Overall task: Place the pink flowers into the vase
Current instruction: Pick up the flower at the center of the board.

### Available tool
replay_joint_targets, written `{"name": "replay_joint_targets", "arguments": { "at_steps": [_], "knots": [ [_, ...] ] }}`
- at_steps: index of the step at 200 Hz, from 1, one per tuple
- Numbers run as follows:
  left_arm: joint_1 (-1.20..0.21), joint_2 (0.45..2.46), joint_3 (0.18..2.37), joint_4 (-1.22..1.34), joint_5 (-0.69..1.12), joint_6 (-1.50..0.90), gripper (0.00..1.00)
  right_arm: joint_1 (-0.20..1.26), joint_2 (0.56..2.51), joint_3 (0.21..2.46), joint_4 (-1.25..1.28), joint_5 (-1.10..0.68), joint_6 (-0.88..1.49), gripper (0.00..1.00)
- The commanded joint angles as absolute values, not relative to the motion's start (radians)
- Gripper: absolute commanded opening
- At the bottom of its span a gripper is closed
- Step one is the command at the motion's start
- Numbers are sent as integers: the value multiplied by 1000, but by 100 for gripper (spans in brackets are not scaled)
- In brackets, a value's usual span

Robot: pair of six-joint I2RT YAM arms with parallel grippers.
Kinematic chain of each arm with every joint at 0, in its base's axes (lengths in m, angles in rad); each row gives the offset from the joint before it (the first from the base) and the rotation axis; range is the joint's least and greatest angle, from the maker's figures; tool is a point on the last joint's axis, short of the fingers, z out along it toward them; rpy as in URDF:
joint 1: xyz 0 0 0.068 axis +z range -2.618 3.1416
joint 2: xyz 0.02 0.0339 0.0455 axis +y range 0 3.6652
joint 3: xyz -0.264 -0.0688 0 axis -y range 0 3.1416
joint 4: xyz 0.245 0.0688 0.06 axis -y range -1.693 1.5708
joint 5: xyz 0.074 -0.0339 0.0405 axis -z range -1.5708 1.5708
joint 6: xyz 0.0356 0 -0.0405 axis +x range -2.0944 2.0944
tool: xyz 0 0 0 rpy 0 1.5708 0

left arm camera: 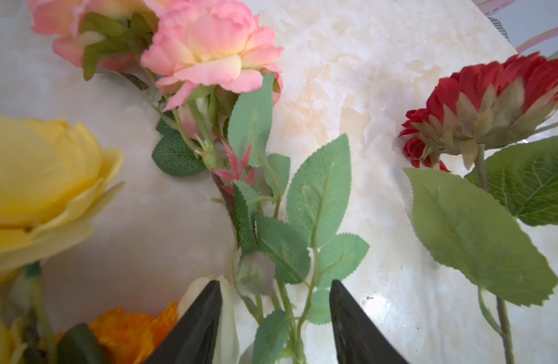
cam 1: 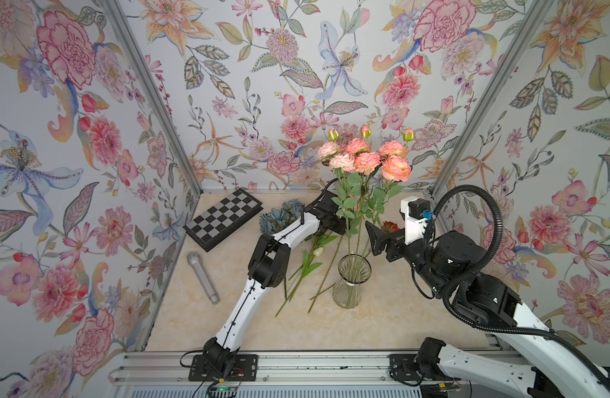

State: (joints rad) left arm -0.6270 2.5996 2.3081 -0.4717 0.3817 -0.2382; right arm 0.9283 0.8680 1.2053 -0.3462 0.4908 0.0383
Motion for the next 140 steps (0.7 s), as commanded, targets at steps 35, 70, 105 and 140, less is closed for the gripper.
{"name": "replay_joint_targets", "arguments": {
  "at_steps": [35,70,105,140],
  "knots": [
    [-649,2626,2272,-474,348,-202,57,933,861,1224,-360,505,63,100],
    [-659,2638,2274,-474,332,-195,56,933,853,1222,-365,503,67,100],
    [-667,2662,2292,-488,295,-181,56,933,850,1223,-367,505,64,100],
    [-679,2684,2332,-522,230,-154,55,933,851,1223,-367,505,55,100]
  ]
}}
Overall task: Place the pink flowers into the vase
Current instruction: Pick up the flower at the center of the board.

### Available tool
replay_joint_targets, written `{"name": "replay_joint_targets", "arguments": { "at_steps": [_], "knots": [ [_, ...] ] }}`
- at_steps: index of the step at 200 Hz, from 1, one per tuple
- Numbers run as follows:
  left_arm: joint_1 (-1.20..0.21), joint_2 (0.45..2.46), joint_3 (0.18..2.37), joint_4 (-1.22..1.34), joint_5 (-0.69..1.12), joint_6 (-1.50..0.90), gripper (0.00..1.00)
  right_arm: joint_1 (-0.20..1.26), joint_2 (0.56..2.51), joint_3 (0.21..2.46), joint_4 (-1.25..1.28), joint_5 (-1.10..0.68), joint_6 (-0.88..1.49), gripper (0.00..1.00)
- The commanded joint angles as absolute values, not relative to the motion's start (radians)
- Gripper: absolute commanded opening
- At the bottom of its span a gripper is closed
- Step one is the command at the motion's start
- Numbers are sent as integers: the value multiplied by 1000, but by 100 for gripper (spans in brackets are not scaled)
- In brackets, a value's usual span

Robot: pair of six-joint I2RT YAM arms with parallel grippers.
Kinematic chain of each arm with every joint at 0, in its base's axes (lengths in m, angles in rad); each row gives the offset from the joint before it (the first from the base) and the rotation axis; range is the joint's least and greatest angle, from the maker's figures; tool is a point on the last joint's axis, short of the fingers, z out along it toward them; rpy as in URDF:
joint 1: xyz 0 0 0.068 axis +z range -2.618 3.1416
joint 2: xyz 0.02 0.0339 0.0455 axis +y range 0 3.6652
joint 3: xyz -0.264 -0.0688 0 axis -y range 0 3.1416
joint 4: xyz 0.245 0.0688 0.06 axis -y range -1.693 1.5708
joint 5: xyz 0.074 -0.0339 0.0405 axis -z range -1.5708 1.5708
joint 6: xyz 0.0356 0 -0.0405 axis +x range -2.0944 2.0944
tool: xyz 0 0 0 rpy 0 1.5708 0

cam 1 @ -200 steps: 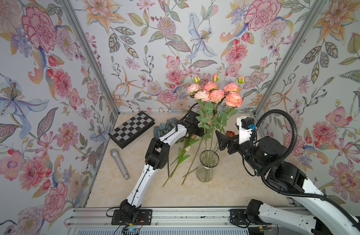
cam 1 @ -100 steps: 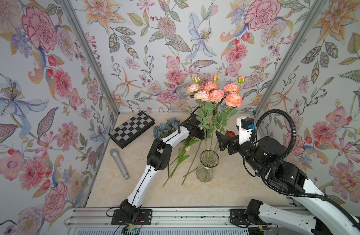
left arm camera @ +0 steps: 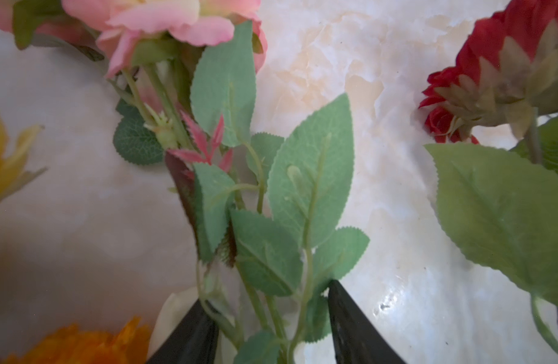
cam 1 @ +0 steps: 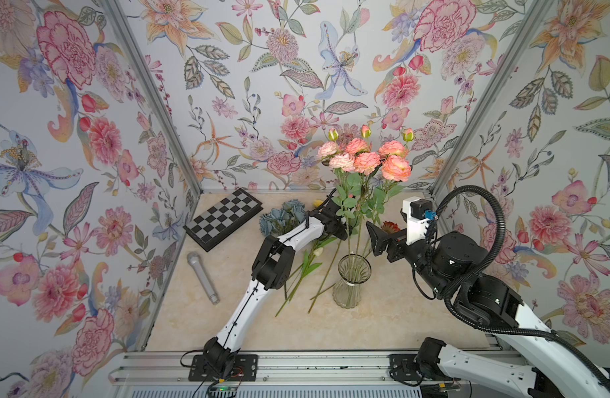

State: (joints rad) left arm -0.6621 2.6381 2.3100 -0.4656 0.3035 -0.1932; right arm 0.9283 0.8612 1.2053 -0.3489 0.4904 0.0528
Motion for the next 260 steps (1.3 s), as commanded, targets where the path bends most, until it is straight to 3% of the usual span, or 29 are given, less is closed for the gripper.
{"name": "replay_joint_targets", "arguments": {
  "at_steps": [1,81,113,169,260],
  "knots": [
    [-680,2684,2333,-522,228,-154,55,933,851,1224,-367,505,55,100],
    [-687,2648,2311,-478,188,-170,40,933,837,1217,-367,501,50,100],
    [-684,2614,2290,-445,209,-192,27,932,832,1218,-367,499,45,100],
    [-658,2535,2260,-385,296,-281,21,932,823,1214,-367,486,35,100],
    [-573,2411,2182,-206,470,-505,19,933,802,1207,-365,474,17,100]
  ]
}}
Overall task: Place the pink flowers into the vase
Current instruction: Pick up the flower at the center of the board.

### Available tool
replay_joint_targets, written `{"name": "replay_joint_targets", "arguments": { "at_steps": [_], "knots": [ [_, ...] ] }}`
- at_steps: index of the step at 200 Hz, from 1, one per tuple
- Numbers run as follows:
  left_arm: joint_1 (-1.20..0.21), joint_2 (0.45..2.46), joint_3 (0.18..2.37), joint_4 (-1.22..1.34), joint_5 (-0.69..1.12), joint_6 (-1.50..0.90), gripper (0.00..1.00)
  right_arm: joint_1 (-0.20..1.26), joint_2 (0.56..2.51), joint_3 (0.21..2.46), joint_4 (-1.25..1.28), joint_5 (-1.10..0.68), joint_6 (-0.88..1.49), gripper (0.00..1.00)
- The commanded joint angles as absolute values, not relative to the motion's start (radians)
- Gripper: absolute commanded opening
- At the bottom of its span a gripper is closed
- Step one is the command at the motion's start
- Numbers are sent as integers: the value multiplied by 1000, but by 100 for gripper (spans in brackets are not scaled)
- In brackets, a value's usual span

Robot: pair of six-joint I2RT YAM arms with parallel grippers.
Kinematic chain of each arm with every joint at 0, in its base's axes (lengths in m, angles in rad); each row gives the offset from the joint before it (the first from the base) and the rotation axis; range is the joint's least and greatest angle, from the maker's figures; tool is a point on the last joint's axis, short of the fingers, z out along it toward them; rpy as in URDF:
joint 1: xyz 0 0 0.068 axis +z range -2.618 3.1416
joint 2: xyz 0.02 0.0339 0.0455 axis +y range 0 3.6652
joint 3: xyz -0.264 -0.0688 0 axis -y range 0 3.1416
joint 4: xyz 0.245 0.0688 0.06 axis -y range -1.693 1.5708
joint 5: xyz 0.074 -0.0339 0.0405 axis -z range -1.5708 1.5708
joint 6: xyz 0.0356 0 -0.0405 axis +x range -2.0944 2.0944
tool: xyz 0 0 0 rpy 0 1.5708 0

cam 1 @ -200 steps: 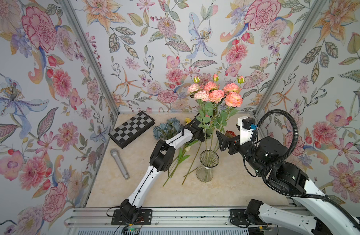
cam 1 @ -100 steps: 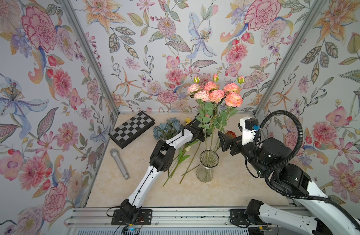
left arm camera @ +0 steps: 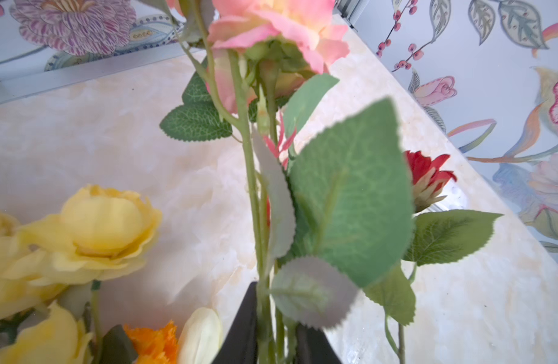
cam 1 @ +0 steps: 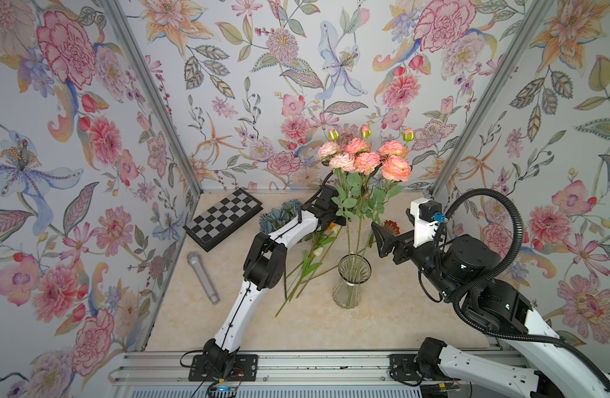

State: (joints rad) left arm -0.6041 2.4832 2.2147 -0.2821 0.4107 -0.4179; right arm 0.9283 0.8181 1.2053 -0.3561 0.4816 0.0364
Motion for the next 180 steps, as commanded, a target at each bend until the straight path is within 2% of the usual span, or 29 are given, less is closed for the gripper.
{"name": "replay_joint_targets", "arguments": {
  "at_steps": [1,60,131,180],
  "knots": [
    [-572,2409,2179,-203,471,-508,19,933,801,1206,-365,474,17,100],
    [-515,2226,1990,-2,471,-632,14,931,811,1217,-364,467,-13,100],
    [-479,2027,1905,68,354,-652,10,928,830,1224,-325,427,-39,100],
    [-450,1863,1747,109,227,-626,9,928,854,1246,-309,387,-50,100]
  ]
}}
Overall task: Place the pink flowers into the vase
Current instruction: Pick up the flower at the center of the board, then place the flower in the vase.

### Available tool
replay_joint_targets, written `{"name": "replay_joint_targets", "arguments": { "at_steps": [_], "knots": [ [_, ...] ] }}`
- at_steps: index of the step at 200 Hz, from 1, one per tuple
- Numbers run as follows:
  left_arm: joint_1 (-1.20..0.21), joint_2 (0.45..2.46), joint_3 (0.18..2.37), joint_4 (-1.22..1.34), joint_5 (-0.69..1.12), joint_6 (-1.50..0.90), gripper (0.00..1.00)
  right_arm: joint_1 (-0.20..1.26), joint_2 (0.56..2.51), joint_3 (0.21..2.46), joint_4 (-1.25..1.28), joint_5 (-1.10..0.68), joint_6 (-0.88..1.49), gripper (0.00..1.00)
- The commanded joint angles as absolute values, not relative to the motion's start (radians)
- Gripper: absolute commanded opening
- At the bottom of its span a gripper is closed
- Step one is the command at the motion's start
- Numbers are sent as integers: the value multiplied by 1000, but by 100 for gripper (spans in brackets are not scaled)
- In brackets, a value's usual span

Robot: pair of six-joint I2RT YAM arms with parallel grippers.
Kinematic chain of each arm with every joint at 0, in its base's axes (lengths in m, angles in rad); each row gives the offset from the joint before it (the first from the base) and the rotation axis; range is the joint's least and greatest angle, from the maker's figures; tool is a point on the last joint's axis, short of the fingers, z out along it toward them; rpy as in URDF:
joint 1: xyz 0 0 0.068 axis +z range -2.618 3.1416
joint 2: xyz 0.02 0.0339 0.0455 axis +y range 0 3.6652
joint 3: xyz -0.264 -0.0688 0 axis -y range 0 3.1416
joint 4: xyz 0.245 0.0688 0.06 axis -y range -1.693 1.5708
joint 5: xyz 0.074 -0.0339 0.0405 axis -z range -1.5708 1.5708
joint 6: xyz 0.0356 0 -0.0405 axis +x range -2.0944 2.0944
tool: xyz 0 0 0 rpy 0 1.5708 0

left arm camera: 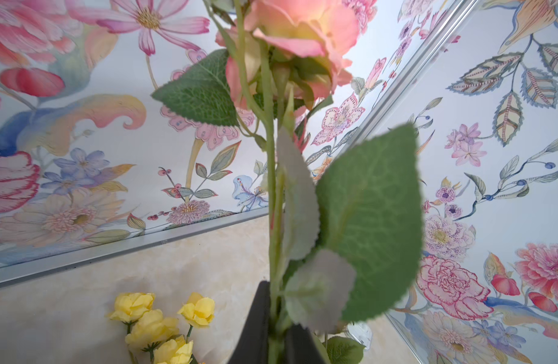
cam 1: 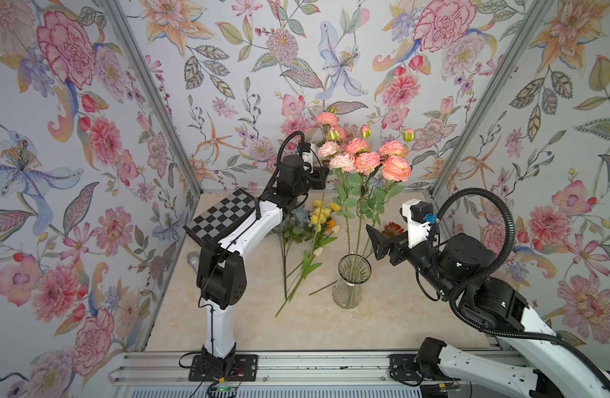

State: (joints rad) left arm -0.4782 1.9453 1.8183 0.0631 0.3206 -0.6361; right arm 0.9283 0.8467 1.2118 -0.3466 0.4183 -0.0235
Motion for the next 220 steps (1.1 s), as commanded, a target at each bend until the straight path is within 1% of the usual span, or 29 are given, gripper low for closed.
{"name": "replay_joint_targets", "arguments": {
  "at_steps": [1,14,24,89,98,102,113,142,158,190,207,220],
  "knots": [
    [-450,1861,1744,110,225,-625,9,929,853,1246,-309,386,-51,100],
    [-447,1822,1716,106,185,-596,9,928,859,1252,-299,371,-54,100],
    [-442,1794,1695,108,164,-582,7,929,866,1260,-296,360,-58,100],
    [-368,1574,1528,112,93,-530,6,928,939,1327,-280,283,-78,100],
    [-354,1515,1505,111,93,-521,4,927,957,1344,-280,267,-82,100],
    [-348,1499,1498,112,96,-515,0,927,967,1351,-279,261,-83,100],
    [-335,1458,1479,117,115,-493,0,927,995,1378,-280,241,-86,100],
    [-309,1379,1462,133,230,-434,0,921,1089,1465,-269,189,-70,100],
    [-304,1350,1452,160,324,-413,0,919,1152,1523,-253,142,-55,100],
    [-298,1299,1382,295,521,-432,0,917,1287,1658,-207,60,-22,100],
    [-298,1277,1340,363,596,-448,0,916,1362,1750,-207,9,-16,97],
    [-298,1264,1311,406,655,-452,0,917,1415,1811,-207,-25,-13,93]
  ]
}}
